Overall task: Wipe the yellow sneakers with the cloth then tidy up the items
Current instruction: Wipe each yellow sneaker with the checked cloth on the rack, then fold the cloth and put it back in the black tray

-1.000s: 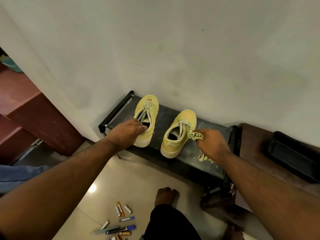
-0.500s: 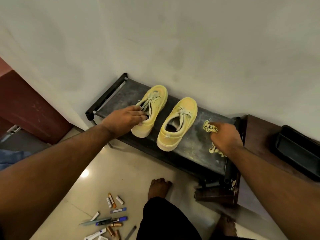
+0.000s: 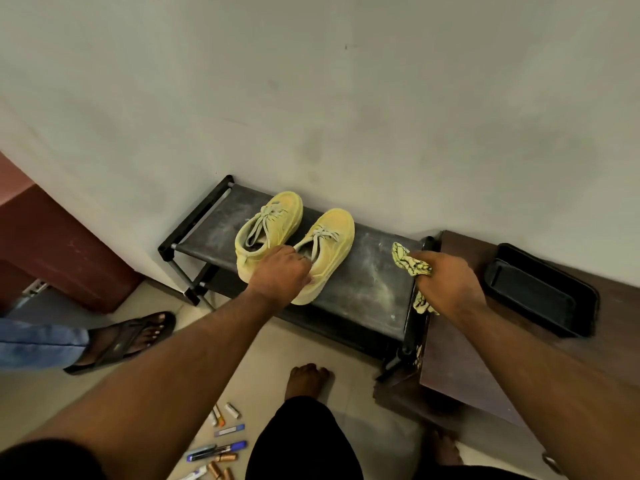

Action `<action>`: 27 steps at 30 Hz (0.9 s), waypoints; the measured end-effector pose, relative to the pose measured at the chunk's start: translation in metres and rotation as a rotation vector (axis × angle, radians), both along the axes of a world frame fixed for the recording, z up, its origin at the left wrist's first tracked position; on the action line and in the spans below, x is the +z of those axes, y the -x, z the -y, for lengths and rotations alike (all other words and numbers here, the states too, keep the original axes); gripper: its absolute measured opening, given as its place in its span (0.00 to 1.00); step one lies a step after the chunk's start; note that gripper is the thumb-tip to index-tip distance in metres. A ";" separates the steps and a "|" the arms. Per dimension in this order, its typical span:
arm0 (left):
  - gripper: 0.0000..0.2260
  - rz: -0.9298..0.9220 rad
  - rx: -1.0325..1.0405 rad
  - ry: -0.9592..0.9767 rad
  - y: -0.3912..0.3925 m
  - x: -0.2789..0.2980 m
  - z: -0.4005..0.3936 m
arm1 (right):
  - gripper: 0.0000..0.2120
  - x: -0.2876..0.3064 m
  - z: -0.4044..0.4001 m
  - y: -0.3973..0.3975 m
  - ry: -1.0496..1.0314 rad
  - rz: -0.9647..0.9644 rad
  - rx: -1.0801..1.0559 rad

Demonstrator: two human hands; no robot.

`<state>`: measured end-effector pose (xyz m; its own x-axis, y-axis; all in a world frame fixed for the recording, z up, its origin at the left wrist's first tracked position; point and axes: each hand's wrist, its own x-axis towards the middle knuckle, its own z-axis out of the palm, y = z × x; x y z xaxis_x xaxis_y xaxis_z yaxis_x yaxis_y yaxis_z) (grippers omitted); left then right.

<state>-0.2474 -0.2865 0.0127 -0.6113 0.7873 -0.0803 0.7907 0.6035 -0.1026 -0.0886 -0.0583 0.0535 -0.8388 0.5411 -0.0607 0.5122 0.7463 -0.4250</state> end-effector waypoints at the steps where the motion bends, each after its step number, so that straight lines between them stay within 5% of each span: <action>1: 0.14 0.010 0.022 -0.010 -0.003 0.000 0.001 | 0.21 0.000 -0.001 -0.004 0.009 -0.011 0.006; 7: 0.14 0.021 0.113 -0.033 -0.007 -0.001 -0.004 | 0.21 0.004 -0.003 -0.015 0.033 -0.024 0.026; 14: 0.11 -0.168 -0.087 -0.540 -0.049 0.001 -0.059 | 0.25 0.027 -0.028 -0.038 0.039 -0.087 -0.004; 18: 0.10 0.272 -0.053 -0.651 -0.107 0.021 -0.148 | 0.21 0.049 -0.062 -0.070 0.041 -0.240 -0.064; 21: 0.08 0.692 0.242 -0.724 -0.145 0.027 -0.210 | 0.17 0.061 -0.096 -0.099 0.045 -0.373 -0.155; 27: 0.19 0.985 0.780 -0.797 -0.170 -0.006 -0.277 | 0.16 0.064 -0.149 -0.143 0.105 -0.407 -0.281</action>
<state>-0.0770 -0.0100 0.0068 -0.8468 0.3292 -0.4179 -0.1967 0.5361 0.8209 0.0547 0.0909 0.1171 -0.6282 0.7582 0.1747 0.4644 0.5456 -0.6976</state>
